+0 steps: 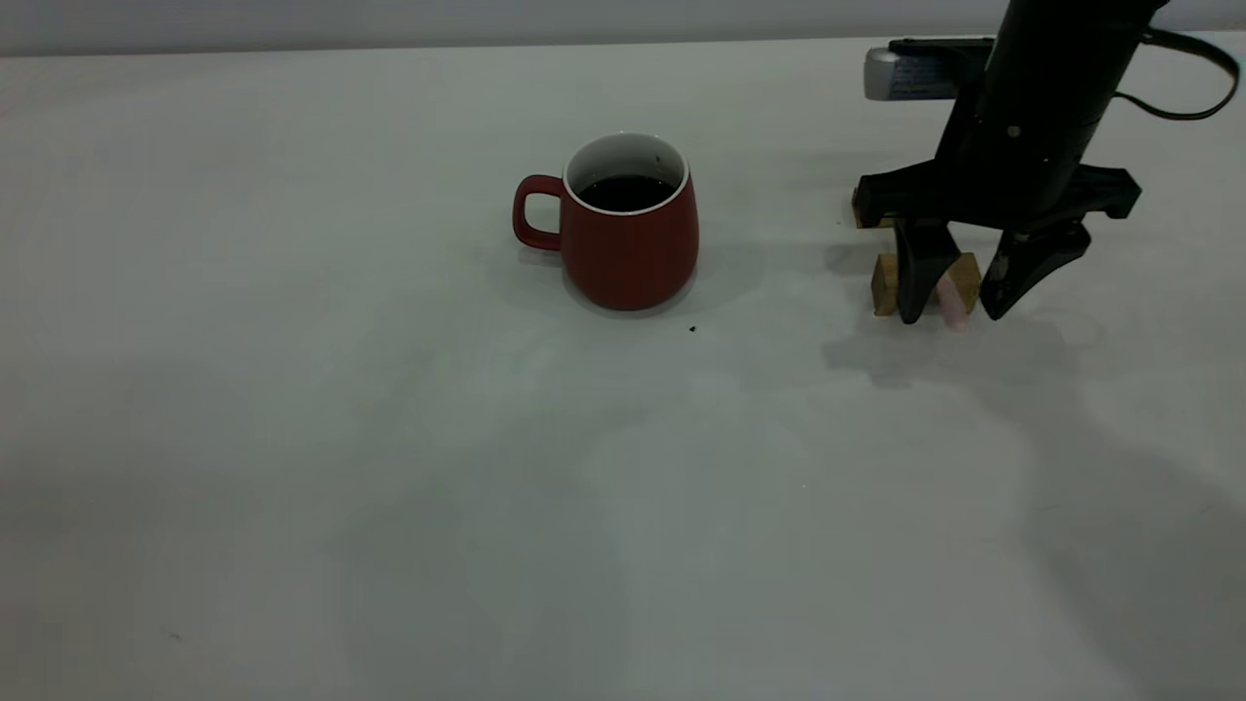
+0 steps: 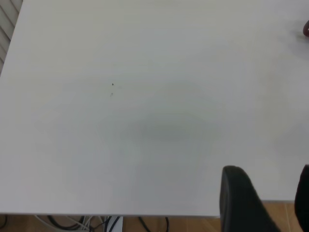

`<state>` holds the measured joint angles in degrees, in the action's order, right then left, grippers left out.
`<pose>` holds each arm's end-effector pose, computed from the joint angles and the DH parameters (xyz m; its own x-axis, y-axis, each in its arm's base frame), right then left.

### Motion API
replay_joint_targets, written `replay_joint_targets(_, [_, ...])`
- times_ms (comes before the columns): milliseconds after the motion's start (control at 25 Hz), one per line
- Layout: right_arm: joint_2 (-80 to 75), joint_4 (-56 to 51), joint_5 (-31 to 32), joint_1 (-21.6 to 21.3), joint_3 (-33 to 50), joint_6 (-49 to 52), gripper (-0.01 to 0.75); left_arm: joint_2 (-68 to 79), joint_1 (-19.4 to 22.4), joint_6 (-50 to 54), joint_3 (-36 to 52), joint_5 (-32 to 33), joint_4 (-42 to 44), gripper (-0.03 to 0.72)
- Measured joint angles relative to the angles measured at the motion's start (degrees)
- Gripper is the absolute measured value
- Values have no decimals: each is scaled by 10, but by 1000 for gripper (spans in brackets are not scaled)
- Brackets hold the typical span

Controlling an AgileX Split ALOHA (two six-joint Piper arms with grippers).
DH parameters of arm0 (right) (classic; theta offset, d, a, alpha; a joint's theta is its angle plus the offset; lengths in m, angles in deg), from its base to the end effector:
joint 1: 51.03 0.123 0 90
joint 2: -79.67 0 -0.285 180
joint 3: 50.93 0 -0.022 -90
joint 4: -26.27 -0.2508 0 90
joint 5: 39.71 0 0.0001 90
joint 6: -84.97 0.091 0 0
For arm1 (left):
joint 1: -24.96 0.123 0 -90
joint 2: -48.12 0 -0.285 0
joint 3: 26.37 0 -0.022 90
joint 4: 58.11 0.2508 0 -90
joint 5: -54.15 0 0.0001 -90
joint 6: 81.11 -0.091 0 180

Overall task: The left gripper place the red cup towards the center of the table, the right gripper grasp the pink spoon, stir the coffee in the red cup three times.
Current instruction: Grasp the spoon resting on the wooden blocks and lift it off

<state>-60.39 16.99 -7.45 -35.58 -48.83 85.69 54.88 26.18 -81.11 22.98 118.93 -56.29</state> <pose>0.3825 0.1139 0.0312 -0.9889 -0.1190 -0.0892 -0.1277 0.9867 0.1001 -0.0091 0.0024 0.2679 -0.5137 0.0026 -0.8580 -0.0390 0.9989 0.0264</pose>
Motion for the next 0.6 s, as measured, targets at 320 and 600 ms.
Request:
replay_joint_targets(320, [-48,1,0,0,-34,0,547,0,0,3,0,0,0,355])
replay_joint_targets(600, [-53,5,2,0,-34,0,182,0,0,3,0,0,0,355])
